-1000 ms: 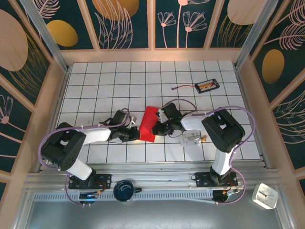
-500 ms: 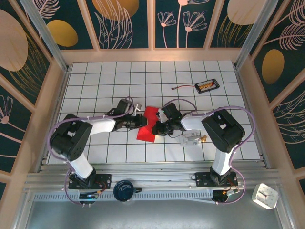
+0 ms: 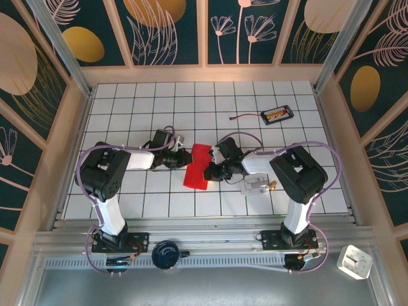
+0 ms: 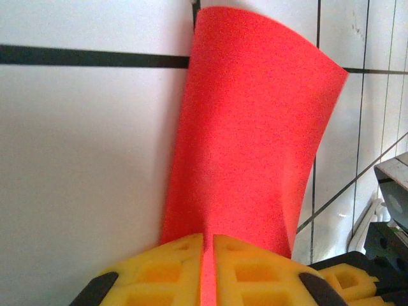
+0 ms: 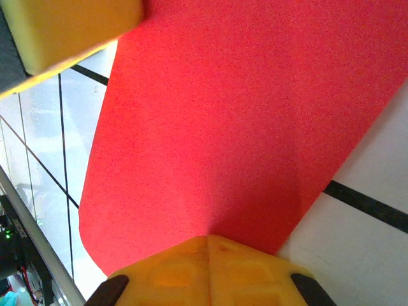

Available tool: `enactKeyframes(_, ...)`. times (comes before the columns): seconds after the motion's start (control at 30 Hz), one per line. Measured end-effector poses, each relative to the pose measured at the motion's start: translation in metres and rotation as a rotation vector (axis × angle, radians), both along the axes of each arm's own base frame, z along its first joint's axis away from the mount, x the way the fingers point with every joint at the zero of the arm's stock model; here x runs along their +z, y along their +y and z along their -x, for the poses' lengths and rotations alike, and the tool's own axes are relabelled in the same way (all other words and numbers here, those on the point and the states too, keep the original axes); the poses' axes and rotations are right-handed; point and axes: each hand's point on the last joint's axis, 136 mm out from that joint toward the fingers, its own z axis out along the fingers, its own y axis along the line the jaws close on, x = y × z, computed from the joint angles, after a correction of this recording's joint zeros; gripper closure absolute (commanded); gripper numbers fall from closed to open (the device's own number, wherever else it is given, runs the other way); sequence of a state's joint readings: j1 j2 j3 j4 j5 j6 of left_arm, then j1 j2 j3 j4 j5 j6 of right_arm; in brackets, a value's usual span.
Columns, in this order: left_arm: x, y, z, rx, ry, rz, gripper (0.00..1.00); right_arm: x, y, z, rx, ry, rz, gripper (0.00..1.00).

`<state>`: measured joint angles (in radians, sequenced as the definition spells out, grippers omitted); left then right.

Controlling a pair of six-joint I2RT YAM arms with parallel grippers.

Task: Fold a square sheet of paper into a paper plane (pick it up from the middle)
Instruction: First fold the square sheet of paper in half at the center of the table.

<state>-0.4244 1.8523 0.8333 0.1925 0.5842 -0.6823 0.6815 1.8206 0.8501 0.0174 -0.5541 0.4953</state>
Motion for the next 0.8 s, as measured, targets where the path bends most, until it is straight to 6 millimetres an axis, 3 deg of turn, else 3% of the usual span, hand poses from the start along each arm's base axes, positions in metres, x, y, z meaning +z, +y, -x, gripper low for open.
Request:
enactKeyframes(0.2, 0.013, -0.006, -0.004, -0.013, -0.027, 0.051, 0.77, 0.0, 0.0, 0.0, 0.001, 0.001, -0.001, 0.92)
enactKeyframes(0.4, 0.022, -0.015, -0.017, -0.028, -0.054, 0.081, 0.77, -0.001, 0.001, 0.0, 0.002, 0.009, 0.0, 0.92)
enactKeyframes(0.6, 0.006, -0.019, -0.042, -0.001, -0.054, 0.05, 0.82, -0.001, 0.0, 0.0, 0.003, 0.011, -0.001, 0.93)
enactKeyframes(0.8, 0.003, -0.016, -0.048, 0.011, -0.042, 0.03, 0.82, -0.001, 0.0, 0.0, 0.003, 0.012, -0.001, 0.93)
